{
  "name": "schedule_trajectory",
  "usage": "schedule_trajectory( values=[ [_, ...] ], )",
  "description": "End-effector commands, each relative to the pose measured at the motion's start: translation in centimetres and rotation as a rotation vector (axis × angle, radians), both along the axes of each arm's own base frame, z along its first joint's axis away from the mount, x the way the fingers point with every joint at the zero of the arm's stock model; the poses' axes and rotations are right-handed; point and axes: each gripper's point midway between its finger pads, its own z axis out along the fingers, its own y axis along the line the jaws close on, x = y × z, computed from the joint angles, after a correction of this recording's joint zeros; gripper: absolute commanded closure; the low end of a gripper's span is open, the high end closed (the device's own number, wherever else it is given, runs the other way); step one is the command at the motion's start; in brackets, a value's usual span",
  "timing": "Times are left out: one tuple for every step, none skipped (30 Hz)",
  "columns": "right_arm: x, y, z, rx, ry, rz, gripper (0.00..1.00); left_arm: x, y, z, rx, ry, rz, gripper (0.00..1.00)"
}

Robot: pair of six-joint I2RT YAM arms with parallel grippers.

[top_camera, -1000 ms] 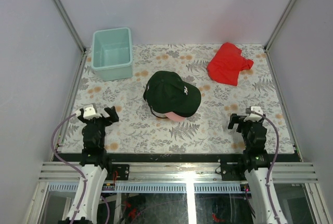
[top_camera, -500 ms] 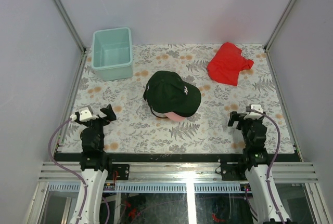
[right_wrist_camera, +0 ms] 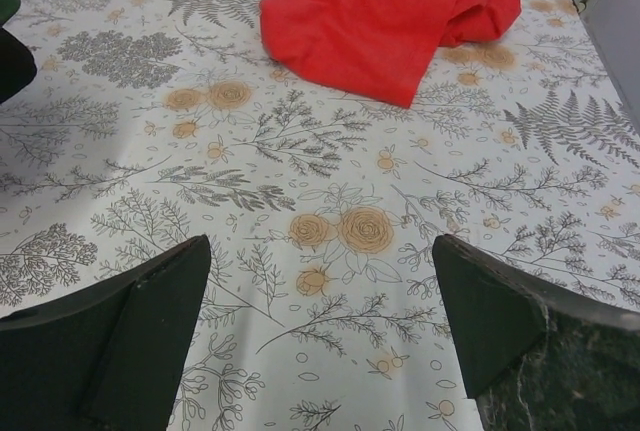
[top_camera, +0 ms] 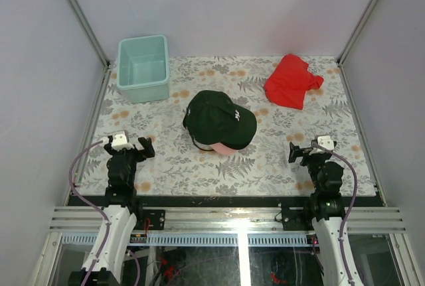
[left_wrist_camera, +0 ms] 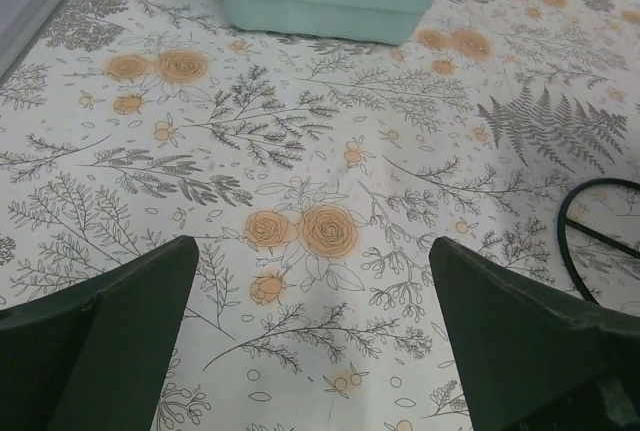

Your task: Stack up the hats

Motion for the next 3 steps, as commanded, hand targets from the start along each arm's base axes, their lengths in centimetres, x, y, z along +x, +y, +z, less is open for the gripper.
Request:
schedule_trajectory(
  values=[
    [-0.01, 0.3, -4.17, -0.007, 0.059, 0.018, 0.01, -0.14, -0.8, -1.44, 0.028, -0.021, -0.057, 0.0],
    [0.03, 0.21, -4.2, -0.007, 0.069, 0.012, 0.01, -0.15, -0.86, -1.39, 0.029, -0.024, -0.061, 0.0],
    [-0.01, 0.16, -4.33, -0.01, 0.088, 0.011, 0.01, -0.16, -0.9, -1.38, 0.028, -0.025, -0.062, 0.0]
  ],
)
